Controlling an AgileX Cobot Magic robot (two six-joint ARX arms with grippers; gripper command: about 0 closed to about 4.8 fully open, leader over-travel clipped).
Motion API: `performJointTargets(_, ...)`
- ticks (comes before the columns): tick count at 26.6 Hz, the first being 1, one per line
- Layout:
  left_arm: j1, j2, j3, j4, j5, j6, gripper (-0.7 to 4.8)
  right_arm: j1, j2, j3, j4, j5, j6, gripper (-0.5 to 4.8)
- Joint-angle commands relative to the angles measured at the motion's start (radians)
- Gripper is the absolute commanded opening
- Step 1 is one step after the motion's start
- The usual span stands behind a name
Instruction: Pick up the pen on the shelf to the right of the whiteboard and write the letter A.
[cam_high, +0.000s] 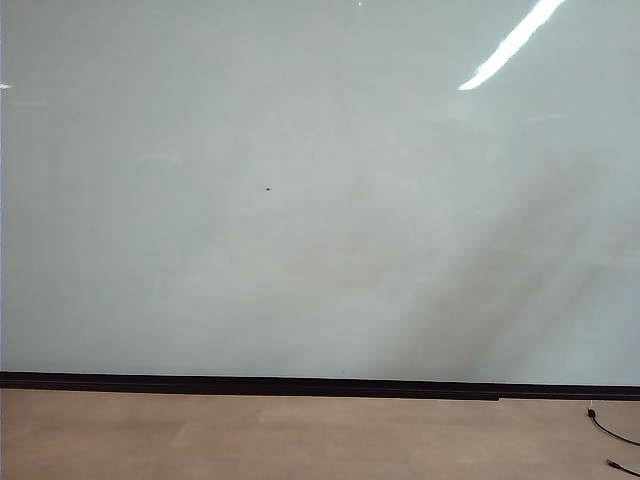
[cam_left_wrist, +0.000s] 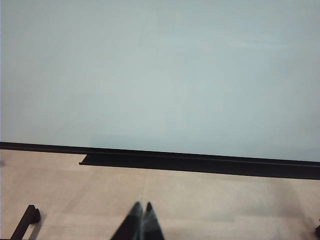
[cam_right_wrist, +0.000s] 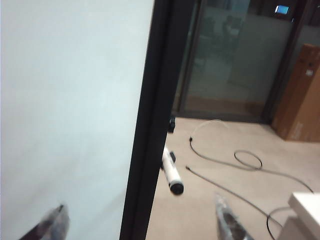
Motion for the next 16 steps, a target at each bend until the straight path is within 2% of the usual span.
performJointTargets(1,0.0,0.001,0.003,0.009,0.003,0.005,-0.05,-0.043,0.116,0.004,0.213,-0.067,-0.028,3.78)
performJointTargets(3,0.0,0.001,0.003,0.009,0.003,0.004,-0.04,-0.068,0.199,0.005,0.32,-0.1,-0.031,3.78)
performJointTargets(6,0.0,0.001,0.003,0.009,0.003,0.005,-0.04,-0.119,0.447,0.071,0.486,-0.207,-0.006,3.78)
performJointTargets(12,0.0,0.001,0.003,0.009,0.003,0.005,-0.04,-0.122,0.711,0.172,0.668,-0.233,0.032,3.78)
performJointTargets(16,0.0,0.001,0.003,0.009,0.003,0.005,-0.05,-0.122,0.836,0.248,0.696,-0.237,0.034,3.78)
